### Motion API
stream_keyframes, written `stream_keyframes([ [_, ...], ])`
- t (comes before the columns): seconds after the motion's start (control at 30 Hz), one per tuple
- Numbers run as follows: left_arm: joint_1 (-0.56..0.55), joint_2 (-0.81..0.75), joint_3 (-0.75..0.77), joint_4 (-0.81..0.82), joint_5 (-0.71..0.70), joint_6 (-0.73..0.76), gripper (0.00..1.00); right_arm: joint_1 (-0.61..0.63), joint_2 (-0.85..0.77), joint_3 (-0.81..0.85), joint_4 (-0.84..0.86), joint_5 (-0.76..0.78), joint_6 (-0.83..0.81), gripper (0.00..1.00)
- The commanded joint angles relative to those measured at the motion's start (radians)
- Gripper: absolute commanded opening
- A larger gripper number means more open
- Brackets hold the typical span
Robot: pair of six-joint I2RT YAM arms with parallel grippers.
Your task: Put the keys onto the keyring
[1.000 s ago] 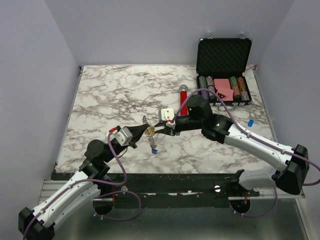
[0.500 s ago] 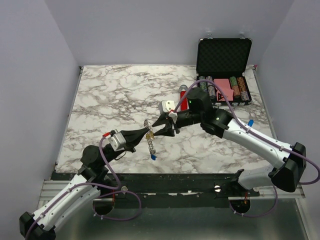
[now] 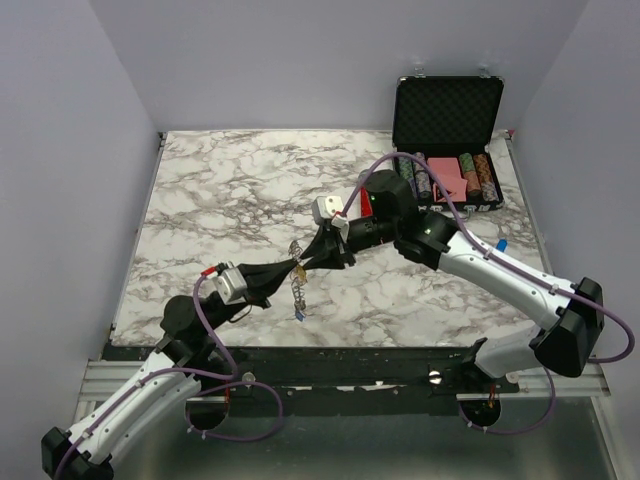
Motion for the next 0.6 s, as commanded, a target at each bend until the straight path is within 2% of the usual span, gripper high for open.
stream_keyframes([
  [0.0, 0.002, -0.013, -0.003, 0.085, 0.032, -0.024, 0.0, 0.012, 0.03, 0.034, -0.026, -0.037, 0.017, 0.32],
  [0.23, 0.002, -0.011, -0.008, 0.098, 0.038, -0.031, 0.0, 0.014, 0.044, 0.039, -0.026, -0.032, 0.017, 0.32],
  [0.57, 0.001, -0.014, -0.008, 0.086, 0.03, -0.028, 0.0, 0.012, 0.029, 0.043, -0.033, 0.003, 0.023, 0.38],
])
